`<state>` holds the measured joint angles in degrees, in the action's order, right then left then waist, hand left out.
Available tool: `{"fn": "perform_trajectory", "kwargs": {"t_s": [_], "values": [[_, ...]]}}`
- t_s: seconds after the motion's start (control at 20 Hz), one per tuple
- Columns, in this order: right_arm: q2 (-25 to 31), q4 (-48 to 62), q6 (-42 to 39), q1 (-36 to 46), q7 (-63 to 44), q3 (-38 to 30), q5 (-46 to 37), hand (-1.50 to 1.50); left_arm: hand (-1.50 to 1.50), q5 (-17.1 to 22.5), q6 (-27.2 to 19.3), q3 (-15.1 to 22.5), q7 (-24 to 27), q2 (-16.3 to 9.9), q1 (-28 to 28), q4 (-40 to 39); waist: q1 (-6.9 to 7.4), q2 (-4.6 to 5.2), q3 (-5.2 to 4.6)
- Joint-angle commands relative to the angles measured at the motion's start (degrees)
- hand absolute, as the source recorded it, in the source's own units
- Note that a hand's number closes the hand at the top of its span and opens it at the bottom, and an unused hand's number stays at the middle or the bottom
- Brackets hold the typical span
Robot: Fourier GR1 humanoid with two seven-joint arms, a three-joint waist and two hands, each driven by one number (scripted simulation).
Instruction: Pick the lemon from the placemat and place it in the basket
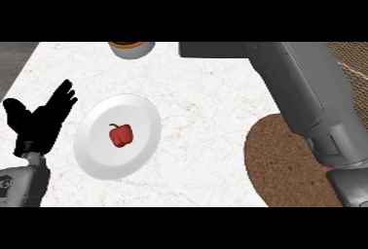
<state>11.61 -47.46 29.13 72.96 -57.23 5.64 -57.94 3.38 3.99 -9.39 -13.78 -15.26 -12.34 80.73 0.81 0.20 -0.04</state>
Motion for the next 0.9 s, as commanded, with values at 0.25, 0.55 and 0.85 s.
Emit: {"fn": "perform_trajectory", "kwargs": {"t_s": [0.25, 0.55, 0.85], "values": [[5.16, 8.07, 0.20, 1.84, -2.82, -3.32, -5.11, 1.50, 0.00, -0.50, 0.16, -0.11, 1.09, 0.02, 0.34, 0.48, 0.17, -0.04, 0.01], [12.22, 6.45, 0.42, -6.20, 9.65, -8.25, 1.31, 1.50, 0.00, 0.47, 0.22, -1.20, -1.37, -0.38, -0.78, 0.04, -0.45, -0.14, 0.05], [14.11, 4.05, 2.51, -13.15, 15.66, -11.30, 4.89, 1.50, 0.00, 0.05, 0.77, -0.13, -0.99, 0.51, 0.85, 1.33, -0.55, -0.23, 0.06]]}}
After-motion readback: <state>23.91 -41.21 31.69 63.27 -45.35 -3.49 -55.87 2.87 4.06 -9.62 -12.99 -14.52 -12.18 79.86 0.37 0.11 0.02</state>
